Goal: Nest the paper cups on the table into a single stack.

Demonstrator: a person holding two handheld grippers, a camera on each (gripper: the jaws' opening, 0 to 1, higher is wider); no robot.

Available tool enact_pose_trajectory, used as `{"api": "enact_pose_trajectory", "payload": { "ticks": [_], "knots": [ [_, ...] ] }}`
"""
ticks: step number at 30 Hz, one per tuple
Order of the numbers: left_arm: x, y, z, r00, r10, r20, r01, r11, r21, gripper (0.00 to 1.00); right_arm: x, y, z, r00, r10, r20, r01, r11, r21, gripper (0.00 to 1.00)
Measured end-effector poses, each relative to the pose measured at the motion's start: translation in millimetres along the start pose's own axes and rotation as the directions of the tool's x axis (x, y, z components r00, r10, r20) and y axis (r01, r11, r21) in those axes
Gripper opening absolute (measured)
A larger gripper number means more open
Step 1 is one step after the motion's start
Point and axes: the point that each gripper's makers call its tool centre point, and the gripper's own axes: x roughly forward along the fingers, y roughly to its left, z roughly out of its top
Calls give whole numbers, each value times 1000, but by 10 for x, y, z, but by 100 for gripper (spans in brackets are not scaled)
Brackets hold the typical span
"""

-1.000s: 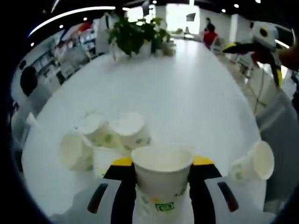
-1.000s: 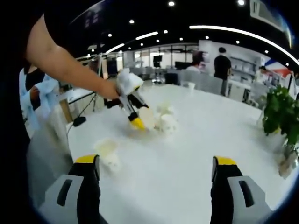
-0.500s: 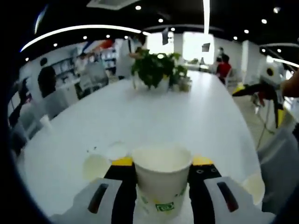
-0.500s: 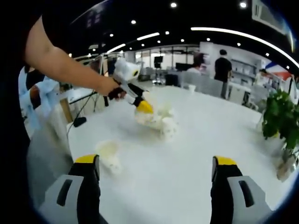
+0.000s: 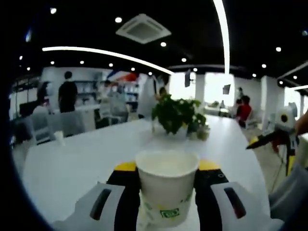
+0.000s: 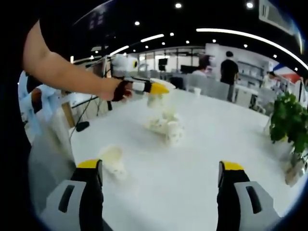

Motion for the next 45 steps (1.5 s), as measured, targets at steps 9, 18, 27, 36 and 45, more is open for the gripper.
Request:
{"api": "enact_pose_trajectory", "payload": {
  "ticks": [9, 18, 27, 36, 45],
  "knots": [
    [1, -106, 70, 1000, -17, 26, 18, 1000, -24, 42, 6, -4, 24, 1000, 0, 3, 0, 1000, -5, 99],
    [-35, -211, 121, 999, -32, 27, 32, 999, -11, 41, -4, 16, 28, 1000, 0, 2, 0, 1000, -7, 99],
    [-137, -378, 249, 998, -27, 61, 25, 999, 25, 42, -24, 34, 29, 1000, 0, 3, 1, 1000, -10, 99],
    [-292, -579, 378, 991, -24, 131, 31, 998, -46, 41, -61, 61, 29, 1000, 2, 4, -2, 1000, -16, 99],
    [-425, -704, 431, 990, -13, 140, 17, 1000, -24, 41, -90, 56, 44, 1000, 0, 10, 0, 1000, -16, 98]
  ]
}}
